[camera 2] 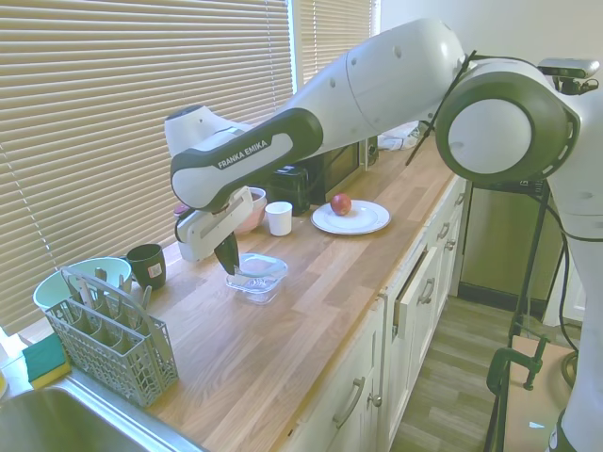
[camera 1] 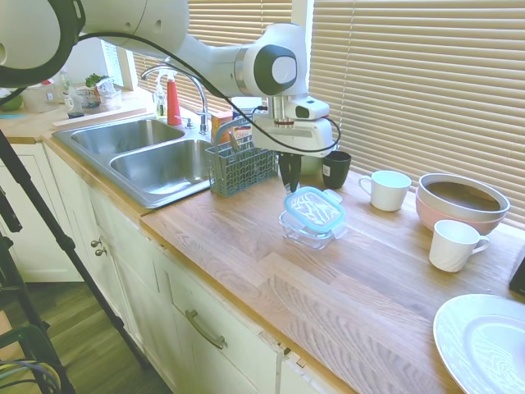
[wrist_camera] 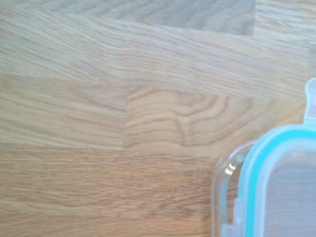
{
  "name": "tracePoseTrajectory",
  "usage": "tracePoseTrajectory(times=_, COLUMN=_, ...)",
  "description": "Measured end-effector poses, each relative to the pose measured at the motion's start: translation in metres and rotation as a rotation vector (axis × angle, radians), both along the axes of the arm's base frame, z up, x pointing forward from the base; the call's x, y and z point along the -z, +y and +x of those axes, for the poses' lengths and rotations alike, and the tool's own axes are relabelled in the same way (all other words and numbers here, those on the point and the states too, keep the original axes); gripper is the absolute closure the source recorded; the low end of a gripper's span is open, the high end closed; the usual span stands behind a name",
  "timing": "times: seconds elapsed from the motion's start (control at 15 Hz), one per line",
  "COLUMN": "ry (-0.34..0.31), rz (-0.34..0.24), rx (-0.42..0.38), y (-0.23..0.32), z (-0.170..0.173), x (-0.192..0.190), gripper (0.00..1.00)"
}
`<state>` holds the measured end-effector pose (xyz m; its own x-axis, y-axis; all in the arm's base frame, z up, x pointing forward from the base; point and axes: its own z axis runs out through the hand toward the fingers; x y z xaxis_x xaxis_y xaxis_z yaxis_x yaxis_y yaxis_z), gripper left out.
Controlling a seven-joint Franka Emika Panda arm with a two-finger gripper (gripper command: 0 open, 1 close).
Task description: Cover the lid of the food container
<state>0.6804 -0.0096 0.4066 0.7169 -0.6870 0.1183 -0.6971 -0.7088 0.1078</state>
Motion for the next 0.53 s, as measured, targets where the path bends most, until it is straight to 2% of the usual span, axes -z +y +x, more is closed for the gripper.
tracePoseTrajectory(times=0.53, ry=0.017, rz=-0.014, rx=0.006, y=-0.002, z=0.004, x=0.021, gripper=1.0)
